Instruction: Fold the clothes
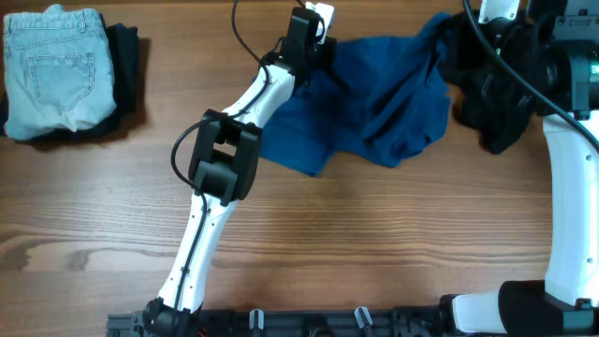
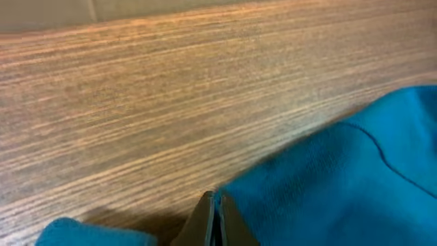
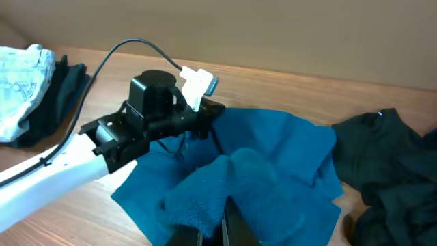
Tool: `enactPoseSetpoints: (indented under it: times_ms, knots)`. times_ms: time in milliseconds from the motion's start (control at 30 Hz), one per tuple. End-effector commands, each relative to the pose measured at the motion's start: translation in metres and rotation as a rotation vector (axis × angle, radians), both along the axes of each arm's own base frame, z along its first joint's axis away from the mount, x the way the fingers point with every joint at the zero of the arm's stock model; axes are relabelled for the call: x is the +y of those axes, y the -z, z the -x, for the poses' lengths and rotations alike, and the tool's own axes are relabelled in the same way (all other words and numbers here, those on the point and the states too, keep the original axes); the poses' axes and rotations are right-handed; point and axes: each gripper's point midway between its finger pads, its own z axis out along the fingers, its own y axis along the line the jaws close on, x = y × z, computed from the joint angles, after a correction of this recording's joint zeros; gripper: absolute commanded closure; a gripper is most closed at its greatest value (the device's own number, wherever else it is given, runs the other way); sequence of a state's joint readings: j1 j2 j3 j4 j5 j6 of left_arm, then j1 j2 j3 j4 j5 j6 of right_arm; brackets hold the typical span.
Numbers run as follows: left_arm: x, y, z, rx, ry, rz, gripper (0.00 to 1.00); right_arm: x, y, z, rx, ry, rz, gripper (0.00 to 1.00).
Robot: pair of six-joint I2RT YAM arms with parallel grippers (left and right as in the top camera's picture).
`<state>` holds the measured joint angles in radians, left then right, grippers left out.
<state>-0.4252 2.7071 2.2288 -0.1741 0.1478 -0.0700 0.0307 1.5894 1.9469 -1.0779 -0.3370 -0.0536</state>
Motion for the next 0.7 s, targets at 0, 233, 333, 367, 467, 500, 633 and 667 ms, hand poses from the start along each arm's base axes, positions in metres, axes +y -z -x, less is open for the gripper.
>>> enactPoseSetpoints:
  times_ms: [0,233,333,367,467,500,633,667]
  knots:
    - [-0.001,0.016,0.006,0.056,0.008,-0.002,0.90,0.004,-0.013,0.004,-0.029,-0.017,-0.019,0.96]
    - [0.038,0.062,0.049,0.254,0.036,-0.267,0.75,0.004,-0.014,0.003,-0.028,-0.009,-0.029,0.54]
    - [0.081,0.078,0.062,0.357,-0.055,-0.383,0.82,0.004,-0.013,0.003,-0.018,0.004,-0.044,0.47]
    - [0.095,0.081,0.064,0.389,-0.093,-0.397,0.83,0.004,-0.013,0.004,-0.017,0.002,-0.045,0.46]
    - [0.145,0.088,0.066,0.494,-0.242,-0.375,0.86,0.005,-0.013,0.004,-0.015,-0.001,-0.049,0.45]
    - [0.161,0.089,0.065,0.523,-0.291,-0.360,0.86,0.005,-0.013,0.004,-0.015,-0.001,-0.049,0.45]
    - [0.231,0.093,0.066,0.627,-0.452,-0.291,0.88,0.005,-0.014,0.003,-0.012,0.010,-0.061,0.43]
    - [0.240,0.094,0.065,0.637,-0.463,-0.274,0.88,0.005,-0.014,0.003,-0.013,0.010,-0.061,0.42]
